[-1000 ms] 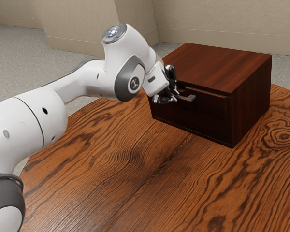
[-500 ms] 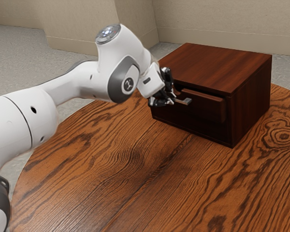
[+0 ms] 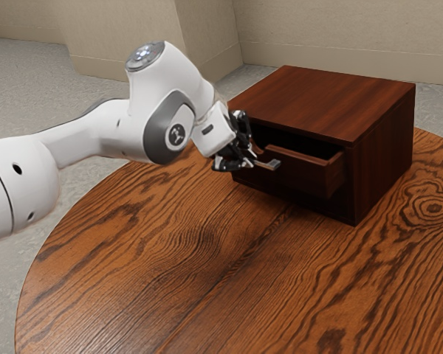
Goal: Pull the drawer handle with one arm to open the drawer
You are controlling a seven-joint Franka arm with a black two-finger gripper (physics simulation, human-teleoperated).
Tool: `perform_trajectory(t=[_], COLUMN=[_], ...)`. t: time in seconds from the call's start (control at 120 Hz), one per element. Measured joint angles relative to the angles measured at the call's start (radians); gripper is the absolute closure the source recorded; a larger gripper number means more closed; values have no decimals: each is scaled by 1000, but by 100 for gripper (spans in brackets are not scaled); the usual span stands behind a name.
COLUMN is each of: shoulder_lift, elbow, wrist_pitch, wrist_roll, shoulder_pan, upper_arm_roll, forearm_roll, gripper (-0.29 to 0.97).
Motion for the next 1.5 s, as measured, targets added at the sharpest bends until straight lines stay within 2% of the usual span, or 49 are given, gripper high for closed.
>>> perform_trajectory(t=[0.942,1.5], shoulder_lift=[-201,-290], elbow=[-257,-362], wrist_pitch=[32,42], wrist_roll=[-15,-21], shoulder_pan=[9,41], upper_arm_roll=[-1,-36], forearm_roll=[4,10], gripper=[67,67])
